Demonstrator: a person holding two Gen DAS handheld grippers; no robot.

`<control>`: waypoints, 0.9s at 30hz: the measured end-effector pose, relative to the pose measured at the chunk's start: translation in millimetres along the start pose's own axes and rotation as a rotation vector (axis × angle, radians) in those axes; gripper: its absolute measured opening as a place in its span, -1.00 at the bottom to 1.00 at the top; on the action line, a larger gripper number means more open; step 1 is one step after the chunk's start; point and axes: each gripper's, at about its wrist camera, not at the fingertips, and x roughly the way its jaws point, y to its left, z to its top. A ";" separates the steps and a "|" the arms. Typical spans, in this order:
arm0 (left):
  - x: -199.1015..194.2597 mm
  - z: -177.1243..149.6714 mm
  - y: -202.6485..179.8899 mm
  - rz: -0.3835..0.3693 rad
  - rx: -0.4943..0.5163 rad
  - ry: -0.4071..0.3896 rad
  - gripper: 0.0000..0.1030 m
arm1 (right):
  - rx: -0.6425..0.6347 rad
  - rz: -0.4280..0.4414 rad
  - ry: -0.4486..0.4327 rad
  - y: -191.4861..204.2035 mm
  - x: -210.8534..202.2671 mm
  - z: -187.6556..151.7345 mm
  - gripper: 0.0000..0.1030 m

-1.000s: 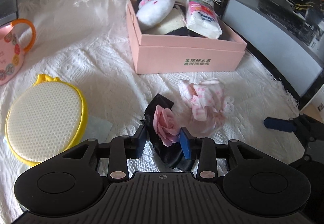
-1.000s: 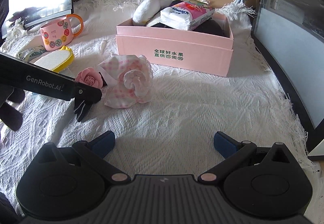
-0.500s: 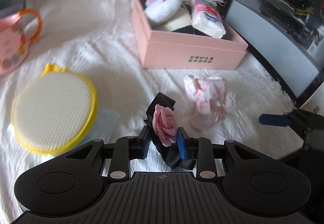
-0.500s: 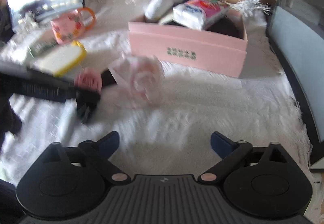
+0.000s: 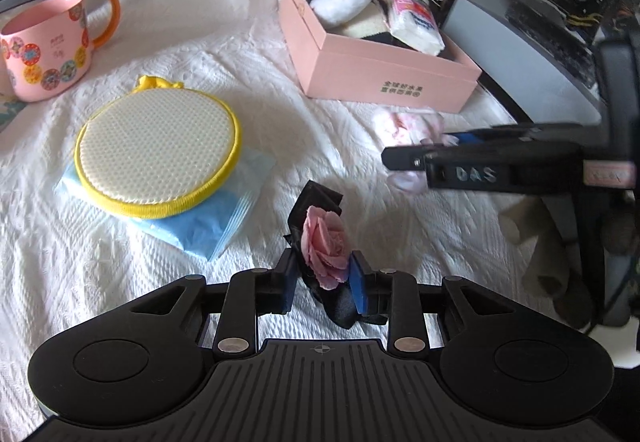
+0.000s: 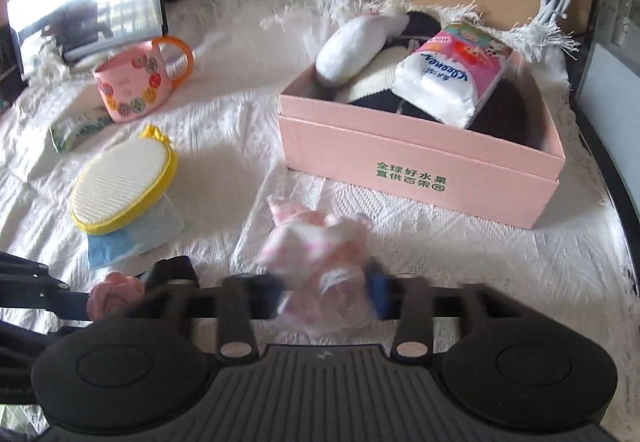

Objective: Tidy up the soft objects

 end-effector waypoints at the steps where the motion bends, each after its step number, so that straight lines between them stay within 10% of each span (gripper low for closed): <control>1: -0.6 -1.1 -1.1 0.000 0.004 0.002 -0.38 | -0.002 -0.002 0.004 0.0 -2.6 0.1 -0.53; 14: -6.6 -11.5 -21.1 -0.060 0.148 0.077 -0.30 | -0.037 -0.079 0.035 -9.4 -27.7 -31.5 -0.51; 19: -3.8 -13.7 -31.3 -0.037 0.220 0.073 -0.30 | -0.063 -0.089 0.023 -4.1 -30.8 -37.3 0.16; 27: -21.9 -23.6 -29.5 -0.078 0.250 -0.002 -0.29 | -0.115 -0.091 0.009 1.7 -31.7 -31.2 0.23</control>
